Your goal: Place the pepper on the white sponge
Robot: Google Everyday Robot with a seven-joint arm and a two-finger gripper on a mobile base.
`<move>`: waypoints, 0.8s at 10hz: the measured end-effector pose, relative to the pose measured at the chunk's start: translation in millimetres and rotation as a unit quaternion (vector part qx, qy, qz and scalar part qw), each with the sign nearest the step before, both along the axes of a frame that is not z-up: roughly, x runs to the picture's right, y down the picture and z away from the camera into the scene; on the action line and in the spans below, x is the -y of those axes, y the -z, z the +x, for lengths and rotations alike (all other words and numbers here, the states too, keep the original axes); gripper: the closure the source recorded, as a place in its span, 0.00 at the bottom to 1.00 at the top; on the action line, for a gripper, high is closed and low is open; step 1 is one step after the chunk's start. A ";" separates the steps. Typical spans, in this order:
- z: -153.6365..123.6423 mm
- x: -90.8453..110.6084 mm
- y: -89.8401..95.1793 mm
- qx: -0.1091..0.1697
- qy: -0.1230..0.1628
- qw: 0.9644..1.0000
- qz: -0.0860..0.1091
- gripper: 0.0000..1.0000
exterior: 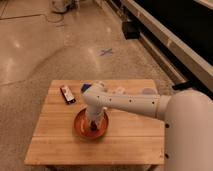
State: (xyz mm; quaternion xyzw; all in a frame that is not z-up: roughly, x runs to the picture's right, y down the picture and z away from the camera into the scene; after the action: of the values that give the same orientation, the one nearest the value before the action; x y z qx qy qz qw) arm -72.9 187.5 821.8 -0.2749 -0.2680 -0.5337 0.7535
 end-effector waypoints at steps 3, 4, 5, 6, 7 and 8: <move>-14.2 40.3 23.8 0.016 0.002 1.000 0.013 1.00; -23.7 58.4 32.0 0.028 0.006 0.999 0.020 1.00; -32.4 70.9 35.0 0.038 0.008 0.999 0.025 1.00; -43.6 84.7 35.6 0.049 0.005 0.998 0.029 1.00; -50.3 92.6 34.8 0.055 0.003 0.998 0.028 1.00; -55.6 102.9 33.6 0.061 -0.007 0.998 0.027 1.00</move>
State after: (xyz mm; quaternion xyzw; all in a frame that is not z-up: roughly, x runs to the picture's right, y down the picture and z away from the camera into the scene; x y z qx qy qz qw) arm -128.5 84.6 788.2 -0.2198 -0.3006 -0.5512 0.7467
